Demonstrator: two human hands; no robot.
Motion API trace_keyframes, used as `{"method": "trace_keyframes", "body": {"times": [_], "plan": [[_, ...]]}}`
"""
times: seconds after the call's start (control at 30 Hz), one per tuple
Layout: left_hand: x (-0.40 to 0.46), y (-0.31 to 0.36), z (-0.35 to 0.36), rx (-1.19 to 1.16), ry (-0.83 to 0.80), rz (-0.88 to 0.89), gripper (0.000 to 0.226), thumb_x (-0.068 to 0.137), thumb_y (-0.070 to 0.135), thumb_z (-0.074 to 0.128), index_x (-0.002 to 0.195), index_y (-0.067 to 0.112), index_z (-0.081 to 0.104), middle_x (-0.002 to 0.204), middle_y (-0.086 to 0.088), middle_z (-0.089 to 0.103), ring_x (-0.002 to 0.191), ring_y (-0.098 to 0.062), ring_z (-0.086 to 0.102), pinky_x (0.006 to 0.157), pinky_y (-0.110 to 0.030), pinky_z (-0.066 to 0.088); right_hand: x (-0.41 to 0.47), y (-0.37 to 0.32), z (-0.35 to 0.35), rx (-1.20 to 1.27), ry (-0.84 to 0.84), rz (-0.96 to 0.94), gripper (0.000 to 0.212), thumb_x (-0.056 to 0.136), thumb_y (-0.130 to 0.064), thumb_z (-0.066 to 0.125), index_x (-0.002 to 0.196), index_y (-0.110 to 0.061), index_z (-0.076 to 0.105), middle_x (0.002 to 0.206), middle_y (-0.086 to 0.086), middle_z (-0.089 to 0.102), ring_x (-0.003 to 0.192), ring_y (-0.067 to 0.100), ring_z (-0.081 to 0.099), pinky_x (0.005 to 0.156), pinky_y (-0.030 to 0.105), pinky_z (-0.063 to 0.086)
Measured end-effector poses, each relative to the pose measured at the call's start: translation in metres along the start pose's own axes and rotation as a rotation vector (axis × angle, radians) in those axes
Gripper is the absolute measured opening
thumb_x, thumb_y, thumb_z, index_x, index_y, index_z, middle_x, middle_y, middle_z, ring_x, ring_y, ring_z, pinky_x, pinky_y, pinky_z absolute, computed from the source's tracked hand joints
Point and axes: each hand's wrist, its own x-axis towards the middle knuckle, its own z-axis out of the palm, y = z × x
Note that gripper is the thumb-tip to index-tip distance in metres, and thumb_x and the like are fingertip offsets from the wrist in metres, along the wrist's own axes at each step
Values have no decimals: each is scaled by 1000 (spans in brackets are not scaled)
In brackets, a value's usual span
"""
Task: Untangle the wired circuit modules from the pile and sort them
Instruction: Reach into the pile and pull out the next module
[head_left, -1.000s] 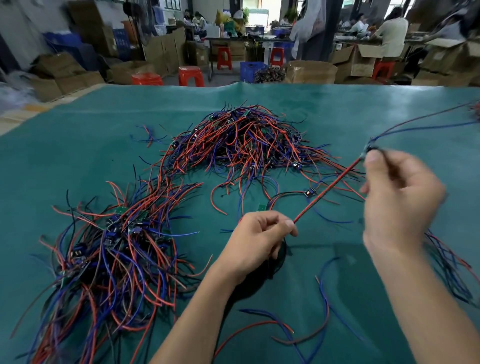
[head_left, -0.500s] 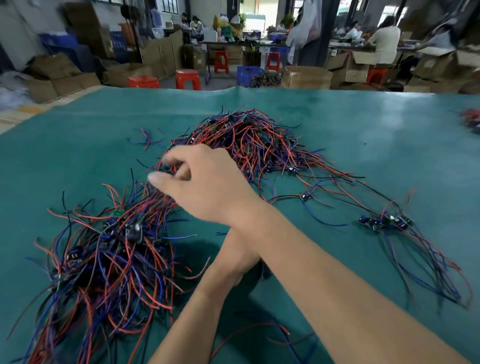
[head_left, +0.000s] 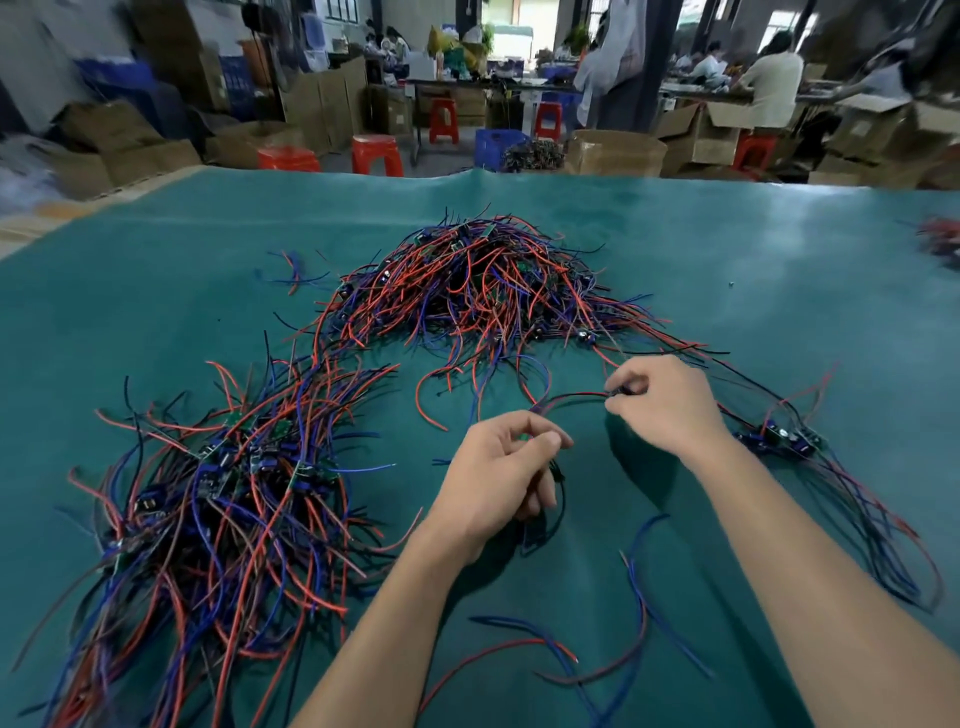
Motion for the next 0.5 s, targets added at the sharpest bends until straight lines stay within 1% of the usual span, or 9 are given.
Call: {"method": "trace_keyframes", "body": {"times": [0.07, 0.13, 0.2, 0.27, 0.33, 0.4, 0.43, 0.47, 0.5], "plan": [[0, 0, -1, -28, 18, -4, 10, 101, 12, 50, 100, 7, 59, 49, -3, 58, 38, -11, 41, 39, -18, 33, 2, 6, -5, 58, 31, -2, 14, 77, -13, 81, 85, -25, 79, 75, -8, 68, 83, 20, 64, 72, 25, 39], [1, 0, -2, -65, 62, -8, 5, 101, 14, 51, 99, 12, 54, 51, -2, 58, 39, -12, 42, 39, -18, 34, -3, 10, -13, 240, 86, 9, 18, 78, -7, 81, 87, -22, 79, 79, -2, 72, 80, 17, 64, 74, 27, 44], [3, -2, -3, -98, 115, -10, 6, 102, 17, 50, 96, 15, 49, 53, -3, 58, 41, -12, 42, 40, -19, 33, -14, 10, -25, 610, 101, 16, 24, 80, 3, 77, 86, -20, 77, 80, 2, 71, 78, 16, 63, 71, 26, 51], [5, -4, -3, -116, 141, -7, 8, 102, 20, 50, 96, 16, 49, 55, -3, 59, 43, -13, 43, 42, -20, 33, -28, 7, -41, 988, 59, 16, 25, 80, 11, 72, 86, -13, 76, 79, 5, 70, 79, 20, 64, 68, 22, 56], [5, -5, -3, -127, 132, 2, 9, 102, 23, 51, 99, 15, 53, 58, -4, 60, 47, -13, 44, 42, -20, 34, -41, 1, -52, 1224, -12, -10, 22, 72, 9, 71, 81, -10, 78, 78, 5, 72, 78, 22, 67, 69, 24, 59], [4, -4, -3, -131, 105, 16, 16, 103, 26, 52, 98, 15, 62, 63, -4, 64, 49, -11, 46, 42, -19, 34, -54, -10, -49, 1252, -94, -54, 24, 63, 6, 70, 77, -11, 81, 79, 5, 73, 76, 20, 69, 70, 26, 59], [4, -4, -1, -131, 87, 22, 21, 103, 28, 52, 96, 16, 66, 67, -5, 66, 49, -10, 47, 41, -18, 33, -61, -15, -41, 1200, -113, -65, 30, 62, 12, 70, 76, -12, 81, 80, 5, 74, 75, 20, 69, 71, 26, 59], [3, -3, 0, -126, 68, 26, 25, 103, 31, 52, 93, 16, 70, 72, -6, 68, 49, -9, 48, 41, -17, 32, -66, -19, -31, 1109, -101, -70, 36, 65, 20, 68, 77, -12, 80, 82, 5, 76, 75, 20, 68, 74, 27, 58], [1, -2, 0, -116, 53, 27, 28, 102, 33, 53, 90, 15, 72, 76, -8, 70, 48, -8, 48, 41, -17, 32, -71, -23, -20, 1004, -78, -81, 38, 70, 22, 69, 80, -14, 80, 83, 4, 77, 76, 19, 68, 77, 27, 57]]}}
